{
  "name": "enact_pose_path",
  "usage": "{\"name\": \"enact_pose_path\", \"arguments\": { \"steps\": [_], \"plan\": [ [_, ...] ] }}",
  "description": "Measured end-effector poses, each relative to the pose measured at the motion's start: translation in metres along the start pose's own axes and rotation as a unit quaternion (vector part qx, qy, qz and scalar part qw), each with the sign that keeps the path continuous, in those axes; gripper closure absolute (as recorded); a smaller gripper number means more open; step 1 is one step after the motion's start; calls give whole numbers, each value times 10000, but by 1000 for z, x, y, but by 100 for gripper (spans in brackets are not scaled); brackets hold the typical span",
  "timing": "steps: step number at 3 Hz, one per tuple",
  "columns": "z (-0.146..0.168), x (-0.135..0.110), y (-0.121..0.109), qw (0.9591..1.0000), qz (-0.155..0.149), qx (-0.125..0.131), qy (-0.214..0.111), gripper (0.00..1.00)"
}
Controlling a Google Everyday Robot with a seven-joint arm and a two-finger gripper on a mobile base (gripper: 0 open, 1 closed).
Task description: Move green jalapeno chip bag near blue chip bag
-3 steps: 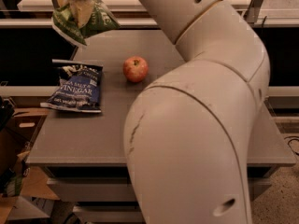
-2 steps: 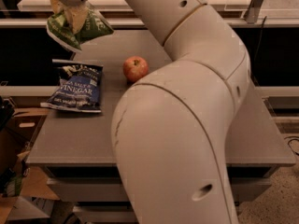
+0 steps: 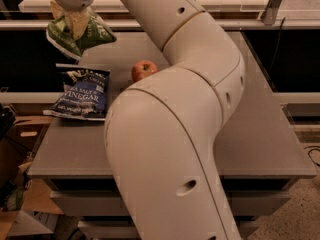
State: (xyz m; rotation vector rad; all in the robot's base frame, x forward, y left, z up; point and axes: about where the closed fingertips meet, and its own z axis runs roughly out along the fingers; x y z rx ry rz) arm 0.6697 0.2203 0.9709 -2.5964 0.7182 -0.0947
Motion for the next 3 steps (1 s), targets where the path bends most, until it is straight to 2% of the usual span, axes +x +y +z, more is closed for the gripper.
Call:
{"name": "enact_pose_path", "arguments": {
  "steps": [3],
  "plan": [
    [1, 12, -4, 9998, 193, 60, -32, 12]
  ]
}}
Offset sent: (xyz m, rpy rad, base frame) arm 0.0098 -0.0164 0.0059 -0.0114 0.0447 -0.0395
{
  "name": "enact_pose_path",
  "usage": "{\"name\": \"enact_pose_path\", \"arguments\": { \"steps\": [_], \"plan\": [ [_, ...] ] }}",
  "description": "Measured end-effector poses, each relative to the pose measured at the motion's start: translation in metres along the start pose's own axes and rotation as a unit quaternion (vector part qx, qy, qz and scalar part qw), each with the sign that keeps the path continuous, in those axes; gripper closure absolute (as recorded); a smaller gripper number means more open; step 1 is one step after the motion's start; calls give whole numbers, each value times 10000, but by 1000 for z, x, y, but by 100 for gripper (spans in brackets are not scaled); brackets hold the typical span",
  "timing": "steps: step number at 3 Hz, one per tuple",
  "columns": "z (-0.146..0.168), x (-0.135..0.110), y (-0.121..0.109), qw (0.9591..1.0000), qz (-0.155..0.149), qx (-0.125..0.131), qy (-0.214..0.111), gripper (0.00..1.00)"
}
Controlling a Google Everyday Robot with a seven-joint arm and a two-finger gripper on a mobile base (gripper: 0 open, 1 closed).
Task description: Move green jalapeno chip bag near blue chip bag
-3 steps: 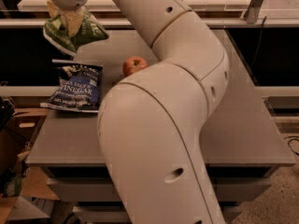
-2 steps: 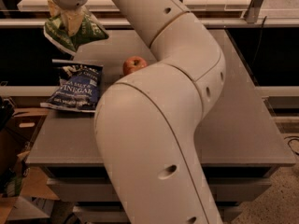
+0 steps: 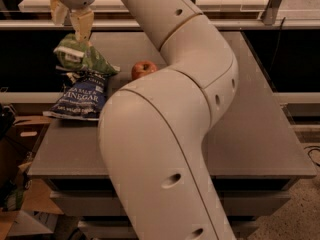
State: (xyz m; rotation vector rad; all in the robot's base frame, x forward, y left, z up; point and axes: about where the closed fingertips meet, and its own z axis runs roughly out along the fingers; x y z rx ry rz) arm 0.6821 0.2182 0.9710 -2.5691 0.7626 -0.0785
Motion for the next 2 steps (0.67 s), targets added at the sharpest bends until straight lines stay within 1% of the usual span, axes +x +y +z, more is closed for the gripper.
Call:
{"name": "enact_pose_path", "arguments": {
  "steps": [1, 2],
  "plan": [
    [0, 0, -1, 10000, -33, 9, -47, 0],
    [-1, 0, -3, 9999, -70, 41, -113, 0]
  ]
}}
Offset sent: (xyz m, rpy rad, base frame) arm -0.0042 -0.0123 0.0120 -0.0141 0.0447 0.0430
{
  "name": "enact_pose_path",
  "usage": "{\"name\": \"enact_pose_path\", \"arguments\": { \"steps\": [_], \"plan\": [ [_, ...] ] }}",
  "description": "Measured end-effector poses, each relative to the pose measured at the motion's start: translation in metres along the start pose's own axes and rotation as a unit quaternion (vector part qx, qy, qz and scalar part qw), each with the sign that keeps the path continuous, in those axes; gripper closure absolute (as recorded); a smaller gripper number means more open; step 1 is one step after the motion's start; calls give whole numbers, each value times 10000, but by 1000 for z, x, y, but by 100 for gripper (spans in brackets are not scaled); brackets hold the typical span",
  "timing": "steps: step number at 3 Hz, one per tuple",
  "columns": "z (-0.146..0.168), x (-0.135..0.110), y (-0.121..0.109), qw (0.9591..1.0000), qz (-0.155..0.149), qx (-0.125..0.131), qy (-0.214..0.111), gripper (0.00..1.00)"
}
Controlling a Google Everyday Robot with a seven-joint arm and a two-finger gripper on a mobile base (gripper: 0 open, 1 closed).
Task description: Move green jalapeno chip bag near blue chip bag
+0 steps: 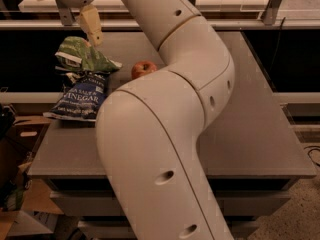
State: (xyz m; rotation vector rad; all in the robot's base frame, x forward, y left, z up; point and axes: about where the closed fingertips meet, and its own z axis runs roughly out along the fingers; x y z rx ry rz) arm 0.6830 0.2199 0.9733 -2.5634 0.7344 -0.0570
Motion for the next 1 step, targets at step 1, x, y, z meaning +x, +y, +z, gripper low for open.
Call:
{"name": "enact_pose_path", "arguments": {
  "steps": [1],
  "plan": [
    [-2, -1, -1, 9999, -72, 28, -92, 0]
  ]
}}
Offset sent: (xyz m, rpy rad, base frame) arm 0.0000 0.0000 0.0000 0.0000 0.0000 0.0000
